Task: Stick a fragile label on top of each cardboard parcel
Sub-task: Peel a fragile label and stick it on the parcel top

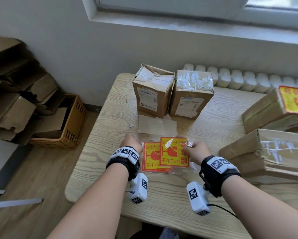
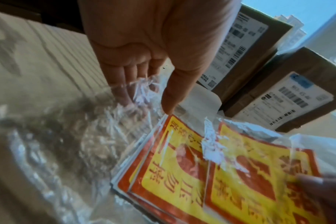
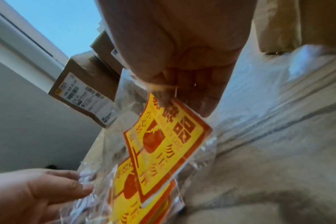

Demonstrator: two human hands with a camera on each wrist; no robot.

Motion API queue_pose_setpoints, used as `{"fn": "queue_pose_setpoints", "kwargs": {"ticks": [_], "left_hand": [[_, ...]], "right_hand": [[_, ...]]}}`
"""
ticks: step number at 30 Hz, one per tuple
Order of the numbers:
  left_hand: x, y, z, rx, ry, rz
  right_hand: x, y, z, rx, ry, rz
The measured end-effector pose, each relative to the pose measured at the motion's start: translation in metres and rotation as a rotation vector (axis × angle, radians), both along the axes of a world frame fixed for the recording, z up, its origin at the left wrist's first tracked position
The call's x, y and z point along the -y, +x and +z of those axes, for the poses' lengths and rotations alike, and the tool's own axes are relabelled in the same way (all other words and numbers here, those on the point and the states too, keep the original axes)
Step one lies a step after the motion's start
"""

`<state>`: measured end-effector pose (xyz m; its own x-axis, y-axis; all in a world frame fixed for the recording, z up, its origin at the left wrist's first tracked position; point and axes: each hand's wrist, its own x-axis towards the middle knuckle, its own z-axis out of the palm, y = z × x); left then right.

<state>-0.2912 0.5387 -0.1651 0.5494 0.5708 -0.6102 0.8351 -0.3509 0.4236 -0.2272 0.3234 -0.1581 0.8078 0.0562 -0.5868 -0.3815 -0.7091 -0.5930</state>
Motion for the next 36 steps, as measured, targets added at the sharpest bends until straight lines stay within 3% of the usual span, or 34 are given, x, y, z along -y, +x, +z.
{"fn": "queue_pose_setpoints", "kwargs": {"ticks": [5, 8, 15, 22, 36], "left_hand": [[0.012, 0.013, 0.026, 0.166, 0.194, 0.057], [0.021, 0.026, 0.049, 0.267, 0.215, 0.018], [0.059, 0.053, 0.101, 0.483, -0.138, -0.290], [0.081, 0.062, 0.144, 0.531, -0.335, -0.483], [0.078, 0.053, 0.162, 0.490, -0.333, -0.555]], "right_hand": [[0.011, 0.004, 0.030, 0.151, 0.020, 0.024], [0.018, 0.006, 0.049, 0.213, 0.006, 0.030], [0.038, 0.012, 0.100, 0.388, 0.074, 0.077], [0.051, 0.015, 0.139, 0.473, 0.074, 0.194], [0.045, 0.007, 0.155, 0.442, 0.117, 0.220]]}}
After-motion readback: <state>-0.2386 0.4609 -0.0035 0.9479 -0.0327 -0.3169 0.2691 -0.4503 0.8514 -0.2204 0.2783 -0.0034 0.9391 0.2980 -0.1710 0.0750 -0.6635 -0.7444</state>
